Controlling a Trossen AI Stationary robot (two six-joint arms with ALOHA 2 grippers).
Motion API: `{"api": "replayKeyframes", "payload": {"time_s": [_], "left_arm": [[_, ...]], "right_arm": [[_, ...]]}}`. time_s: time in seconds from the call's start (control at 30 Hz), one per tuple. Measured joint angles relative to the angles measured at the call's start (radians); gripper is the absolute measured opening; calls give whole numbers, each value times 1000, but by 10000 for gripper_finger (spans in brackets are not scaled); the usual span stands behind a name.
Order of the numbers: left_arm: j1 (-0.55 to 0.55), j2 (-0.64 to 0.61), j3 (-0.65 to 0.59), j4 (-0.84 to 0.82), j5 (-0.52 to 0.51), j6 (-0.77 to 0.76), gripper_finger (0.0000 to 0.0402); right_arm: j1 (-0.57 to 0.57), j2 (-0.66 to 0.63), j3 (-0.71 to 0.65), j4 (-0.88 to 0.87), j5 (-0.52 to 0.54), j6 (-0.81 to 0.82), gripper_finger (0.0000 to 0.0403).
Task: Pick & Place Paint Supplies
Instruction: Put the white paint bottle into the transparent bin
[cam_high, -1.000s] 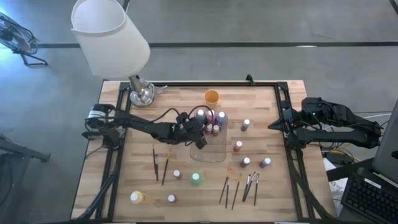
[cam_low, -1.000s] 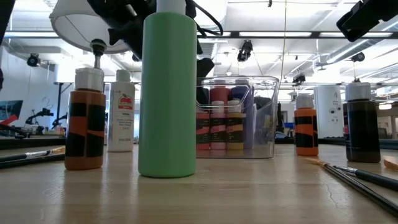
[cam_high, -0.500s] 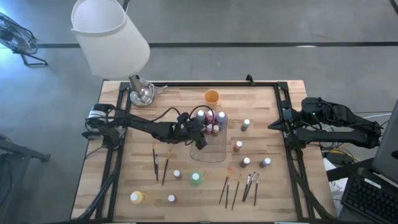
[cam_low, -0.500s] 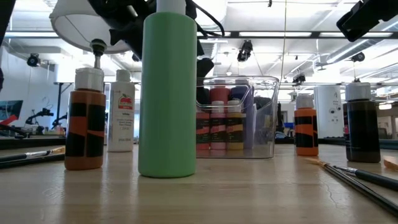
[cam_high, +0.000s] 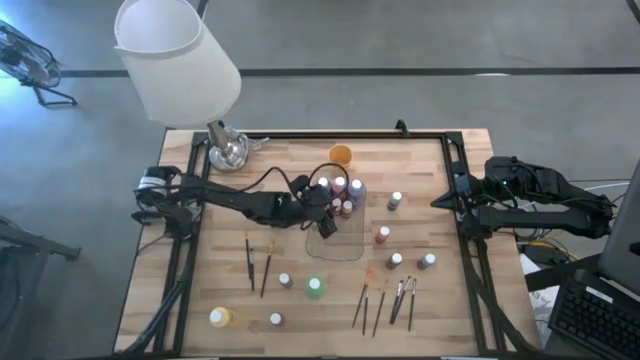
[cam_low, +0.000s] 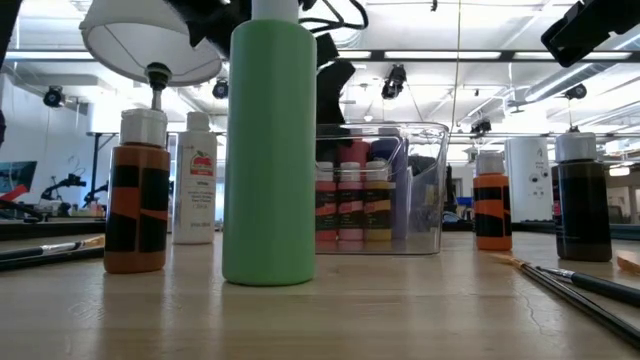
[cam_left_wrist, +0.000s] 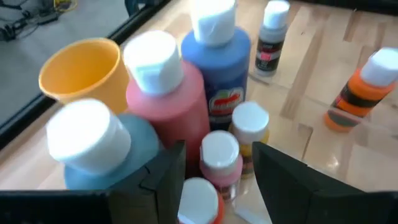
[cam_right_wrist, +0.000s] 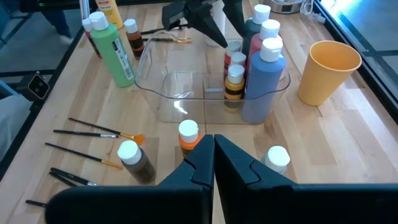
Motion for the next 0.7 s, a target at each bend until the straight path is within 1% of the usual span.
{"api": "replayKeyframes", "payload": {"time_s": [0.27, 0.47, 0.7], "left_arm": [[-2, -72, 52, -117, 1, 7, 189], [-5, -159, 68, -202, 18, 7, 188], [-26, -273, 61, -229, 20, 7, 188]], "right_arm": [[0, 0, 0, 0, 0, 0, 8], [0, 0, 0, 0, 0, 0, 8], [0, 0, 0, 0, 0, 0, 8]]}}
